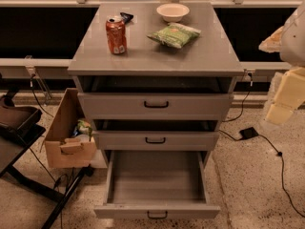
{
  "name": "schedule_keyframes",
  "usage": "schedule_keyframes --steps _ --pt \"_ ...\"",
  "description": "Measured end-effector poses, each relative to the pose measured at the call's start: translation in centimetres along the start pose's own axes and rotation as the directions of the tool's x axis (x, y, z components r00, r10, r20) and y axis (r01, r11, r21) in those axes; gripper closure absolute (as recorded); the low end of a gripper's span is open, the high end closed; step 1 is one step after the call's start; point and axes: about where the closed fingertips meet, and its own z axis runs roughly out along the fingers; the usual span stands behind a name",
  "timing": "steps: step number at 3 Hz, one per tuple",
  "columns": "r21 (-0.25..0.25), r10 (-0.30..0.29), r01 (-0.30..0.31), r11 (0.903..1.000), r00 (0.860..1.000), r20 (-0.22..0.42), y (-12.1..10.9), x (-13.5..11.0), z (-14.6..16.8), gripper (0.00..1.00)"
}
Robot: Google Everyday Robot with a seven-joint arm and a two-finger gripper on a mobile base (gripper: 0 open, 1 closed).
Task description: Close bottom drawer
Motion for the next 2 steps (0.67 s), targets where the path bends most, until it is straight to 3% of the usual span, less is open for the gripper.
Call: schedule_keyframes --steps 2 --pt "0.002 0.033 -0.033 0.9994 0.999 -0.013 0.29 0.84 0.84 0.00"
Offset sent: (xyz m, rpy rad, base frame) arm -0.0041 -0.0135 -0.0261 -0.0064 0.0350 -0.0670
